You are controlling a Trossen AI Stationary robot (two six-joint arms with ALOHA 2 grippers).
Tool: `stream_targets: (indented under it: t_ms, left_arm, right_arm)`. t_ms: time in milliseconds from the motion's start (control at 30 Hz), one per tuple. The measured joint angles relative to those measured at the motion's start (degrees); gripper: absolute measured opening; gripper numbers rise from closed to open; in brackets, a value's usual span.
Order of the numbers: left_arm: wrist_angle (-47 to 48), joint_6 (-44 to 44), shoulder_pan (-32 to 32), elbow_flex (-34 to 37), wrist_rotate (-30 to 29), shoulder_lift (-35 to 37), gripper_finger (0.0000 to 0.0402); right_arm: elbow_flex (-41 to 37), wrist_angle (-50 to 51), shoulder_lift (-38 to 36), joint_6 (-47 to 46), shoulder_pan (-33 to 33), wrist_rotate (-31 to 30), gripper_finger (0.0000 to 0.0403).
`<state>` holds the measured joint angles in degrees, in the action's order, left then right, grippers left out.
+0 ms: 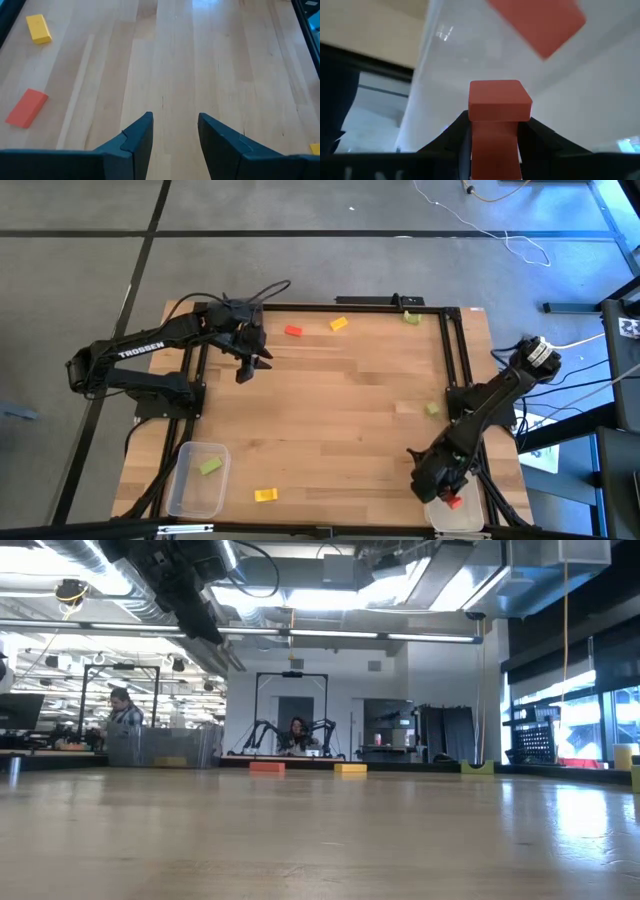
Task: Sort & place blocks by color
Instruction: Put the right orange block into the white bin, then put the orange block into the white bin
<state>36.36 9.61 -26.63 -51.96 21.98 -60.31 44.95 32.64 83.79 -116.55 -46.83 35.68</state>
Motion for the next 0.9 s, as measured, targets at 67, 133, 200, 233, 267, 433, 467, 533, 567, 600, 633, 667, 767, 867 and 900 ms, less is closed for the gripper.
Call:
stream_targets:
  t_ms: [67,133,200,233,267,433,467,533,567,600,633,667,767,867,900]
  left_arm:
    - [0.02,-0.02,0.0,0.0,-0.01,0.0,0.0147]
    - [0.04,-0.23,0.0,0.0,-0.01,0.0,0.0147]
    - [0.04,-0.28,0.0,0.0,-0.03,0.0,0.0147]
    - [0.04,-0.3,0.0,0.0,-0.03,0.0,0.0147]
    - [0.04,-0.29,0.0,0.0,-0.03,0.0,0.0147]
    - [0.04,-0.33,0.0,0.0,-0.05,0.0,0.0147]
    - [0.04,-0.35,0.0,0.0,-0.05,0.0,0.0147]
    - [0.04,-0.35,0.0,0.0,-0.05,0.0,0.0147]
    - [0.04,-0.36,0.0,0.0,-0.05,0.0,0.0147]
    - [0.04,-0.37,0.0,0.0,-0.05,0.0,0.0147]
    - [0.04,-0.38,0.0,0.0,-0.05,0.0,0.0147]
    - [0.04,-0.37,0.0,0.0,-0.05,0.0,0.0147]
    - [0.04,-0.37,0.0,0.0,-0.05,0.0,0.0147]
    - [0.04,-0.39,0.0,0.0,-0.05,0.0,0.0147]
    - [0.04,-0.39,0.0,0.0,-0.13,0.0,0.0147]
  right_arm:
    - [-1.22,-1.88,0.02,0.1,0.0,-0.02,0.0122]
    - [-1.51,-2.59,0.02,0.16,0.02,-0.08,0.0122]
    - [-1.51,-2.75,0.02,0.05,0.0,-0.05,0.0122]
    - [-1.51,-2.81,0.02,0.01,0.01,-0.02,0.0122]
    - [-1.51,-2.91,0.02,0.01,0.02,-0.04,0.0122]
    - [-1.51,-2.97,0.02,0.0,0.02,-0.04,0.0156]
    - [-1.51,-2.97,0.02,-0.01,0.02,-0.04,0.0168]
    - [-1.51,-2.97,0.02,0.0,0.02,-0.04,0.0184]
    - [-1.51,-2.97,0.02,-0.01,0.02,-0.04,0.0188]
    - [-1.51,-2.97,0.02,-0.02,0.02,-0.04,0.0188]
    - [-1.51,-2.97,0.02,-0.01,0.02,-0.02,0.0187]
    - [-1.51,-2.97,0.02,-0.01,0.02,-0.02,0.0184]
    - [-1.51,-3.07,0.02,-0.04,0.02,-0.02,0.0172]
    - [-1.51,-3.64,0.02,-0.33,0.2,0.45,0.0165]
    - [-1.51,-3.94,0.02,-0.37,0.42,0.85,0.0165]
